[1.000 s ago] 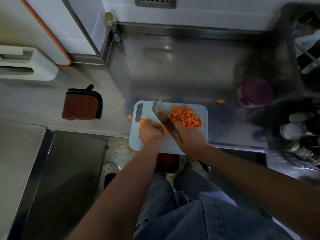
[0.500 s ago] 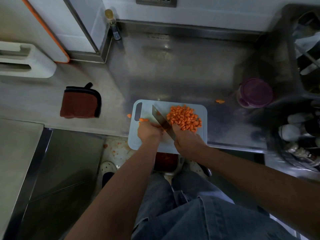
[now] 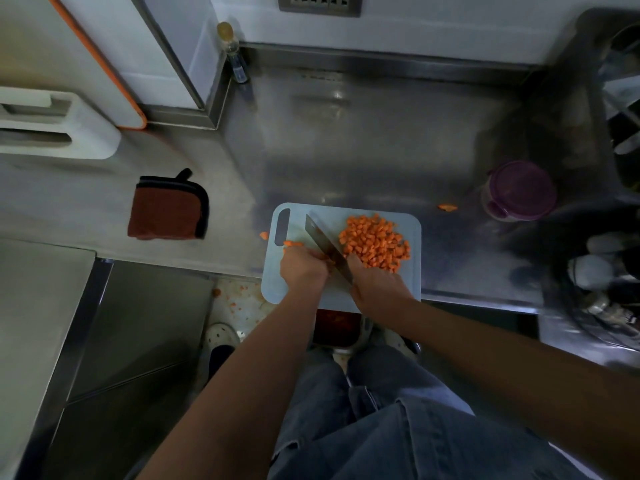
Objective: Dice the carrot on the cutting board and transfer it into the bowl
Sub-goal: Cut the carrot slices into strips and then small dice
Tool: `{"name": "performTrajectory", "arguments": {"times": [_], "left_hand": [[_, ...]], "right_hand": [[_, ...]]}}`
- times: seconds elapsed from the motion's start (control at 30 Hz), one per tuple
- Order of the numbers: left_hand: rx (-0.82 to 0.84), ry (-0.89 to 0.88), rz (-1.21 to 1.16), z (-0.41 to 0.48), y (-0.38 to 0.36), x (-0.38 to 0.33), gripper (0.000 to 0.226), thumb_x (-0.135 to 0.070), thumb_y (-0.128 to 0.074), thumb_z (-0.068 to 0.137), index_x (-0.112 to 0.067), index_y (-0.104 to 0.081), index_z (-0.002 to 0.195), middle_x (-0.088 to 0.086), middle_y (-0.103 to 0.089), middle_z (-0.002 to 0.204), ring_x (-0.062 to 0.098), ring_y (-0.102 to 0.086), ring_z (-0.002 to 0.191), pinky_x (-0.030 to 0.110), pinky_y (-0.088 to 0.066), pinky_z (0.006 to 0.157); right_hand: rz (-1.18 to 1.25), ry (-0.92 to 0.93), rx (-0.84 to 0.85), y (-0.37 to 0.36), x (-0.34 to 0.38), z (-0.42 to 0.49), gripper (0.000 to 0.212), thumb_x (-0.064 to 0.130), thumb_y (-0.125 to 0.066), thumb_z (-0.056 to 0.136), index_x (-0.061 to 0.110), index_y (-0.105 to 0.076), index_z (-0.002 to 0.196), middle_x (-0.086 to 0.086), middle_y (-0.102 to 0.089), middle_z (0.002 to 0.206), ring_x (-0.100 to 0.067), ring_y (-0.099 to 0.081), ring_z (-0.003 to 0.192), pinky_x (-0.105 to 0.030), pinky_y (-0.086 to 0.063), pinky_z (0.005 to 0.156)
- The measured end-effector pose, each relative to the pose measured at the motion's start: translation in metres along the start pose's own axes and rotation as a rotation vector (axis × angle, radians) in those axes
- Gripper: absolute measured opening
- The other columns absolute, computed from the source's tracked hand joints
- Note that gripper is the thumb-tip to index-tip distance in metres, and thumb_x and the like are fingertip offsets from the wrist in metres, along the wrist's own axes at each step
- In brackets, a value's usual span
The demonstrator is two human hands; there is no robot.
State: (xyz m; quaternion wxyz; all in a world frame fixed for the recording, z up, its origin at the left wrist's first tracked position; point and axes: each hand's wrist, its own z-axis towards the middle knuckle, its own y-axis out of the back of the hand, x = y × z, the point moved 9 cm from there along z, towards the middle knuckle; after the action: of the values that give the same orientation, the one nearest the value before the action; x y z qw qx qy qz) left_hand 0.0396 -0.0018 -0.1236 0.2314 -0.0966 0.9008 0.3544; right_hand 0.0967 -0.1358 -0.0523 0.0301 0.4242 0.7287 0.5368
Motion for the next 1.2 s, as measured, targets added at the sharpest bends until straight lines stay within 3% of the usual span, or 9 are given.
{"name": "performTrajectory", "arguments": {"times": [0.23,0.37,0.43,0.5,0.6,0.73,0.9,1.1,1.2], "left_hand": [[-0.026,-0.072,0.037,-0.013,0.01,-0.009,0.016,-0.029,-0.077,0.074,-0.015,-0.071,0.069,0.001,-0.071,0.067,0.022,-0.07,0.071,0.038,-0.058,0.076],[-0.039,-0.177,0.086,-0.022,0.018,-0.018,0.015,-0.027,-0.076,0.076,-0.018,-0.069,0.067,0.001,-0.073,0.073,0.022,-0.07,0.076,0.032,-0.056,0.074],[-0.073,-0.26,0.171,-0.029,0.025,-0.027,0.004,-0.02,-0.07,0.082,-0.019,-0.074,0.084,0.0,-0.073,0.086,0.02,-0.068,0.086,0.025,-0.047,0.072],[-0.111,-0.362,0.254,-0.032,0.03,-0.037,0.02,-0.013,-0.063,0.084,-0.018,-0.07,0.103,0.001,-0.071,0.1,0.022,-0.065,0.093,0.025,-0.043,0.076],[-0.081,-0.643,0.474,-0.038,0.017,-0.058,0.043,-0.002,-0.058,0.084,-0.02,-0.06,0.123,0.01,-0.057,0.116,0.03,-0.062,0.094,0.036,-0.05,0.085],[-0.073,-0.819,0.677,-0.044,0.003,-0.074,0.035,-0.004,-0.052,0.09,-0.017,-0.063,0.12,0.012,-0.051,0.111,0.033,-0.061,0.092,0.043,-0.052,0.081],[-0.066,-0.814,0.74,-0.042,0.002,-0.075,0.031,-0.002,-0.051,0.09,-0.015,-0.064,0.116,0.011,-0.054,0.11,0.03,-0.059,0.099,0.039,-0.049,0.083],[-0.082,-0.689,0.617,-0.036,0.007,-0.061,0.012,-0.015,-0.064,0.086,-0.011,-0.067,0.097,0.009,-0.059,0.102,0.028,-0.062,0.09,0.037,-0.049,0.076],[-0.107,-0.614,0.527,-0.032,0.01,-0.055,0.014,-0.025,-0.065,0.087,-0.014,-0.069,0.094,0.006,-0.065,0.099,0.025,-0.063,0.088,0.034,-0.049,0.078]], "right_hand": [[0.197,0.008,-0.144,0.035,-0.01,0.001,0.026,0.02,-0.043,0.099,0.009,-0.042,0.122,-0.011,-0.06,0.078,-0.031,-0.059,0.068,-0.039,-0.045,0.058],[0.289,-0.045,-0.212,0.048,-0.022,0.002,0.038,0.013,-0.044,0.097,0.005,-0.038,0.135,0.0,-0.05,0.064,-0.013,-0.048,0.054,-0.027,-0.029,0.047],[0.316,-0.053,-0.212,0.048,-0.025,0.001,0.033,0.012,-0.044,0.097,0.006,-0.041,0.13,-0.005,-0.056,0.071,-0.018,-0.053,0.06,-0.033,-0.04,0.052],[0.337,-0.062,-0.214,0.047,-0.027,-0.001,0.025,0.012,-0.044,0.096,0.007,-0.044,0.121,-0.01,-0.059,0.077,-0.023,-0.056,0.066,-0.038,-0.044,0.057],[0.361,-0.085,-0.232,0.046,-0.03,-0.005,0.025,0.013,-0.045,0.096,0.006,-0.045,0.12,-0.016,-0.061,0.09,-0.03,-0.058,0.078,-0.044,-0.049,0.066],[0.378,-0.126,-0.223,0.046,-0.033,-0.01,0.032,0.013,-0.044,0.098,0.007,-0.04,0.129,-0.019,-0.062,0.096,-0.034,-0.059,0.084,-0.045,-0.05,0.07],[0.374,-0.146,-0.205,0.043,-0.037,-0.012,0.028,0.014,-0.044,0.098,0.006,-0.041,0.124,-0.019,-0.063,0.089,-0.032,-0.06,0.077,-0.049,-0.052,0.067],[0.321,-0.096,-0.168,0.034,-0.026,-0.004,0.024,0.016,-0.043,0.097,0.01,-0.043,0.121,-0.001,-0.052,0.07,-0.016,-0.052,0.059,-0.03,-0.038,0.052],[0.272,-0.083,-0.157,0.029,-0.021,-0.003,0.021,0.018,-0.044,0.097,0.012,-0.043,0.117,-0.002,-0.051,0.072,-0.019,-0.05,0.061,-0.03,-0.036,0.056]]}}
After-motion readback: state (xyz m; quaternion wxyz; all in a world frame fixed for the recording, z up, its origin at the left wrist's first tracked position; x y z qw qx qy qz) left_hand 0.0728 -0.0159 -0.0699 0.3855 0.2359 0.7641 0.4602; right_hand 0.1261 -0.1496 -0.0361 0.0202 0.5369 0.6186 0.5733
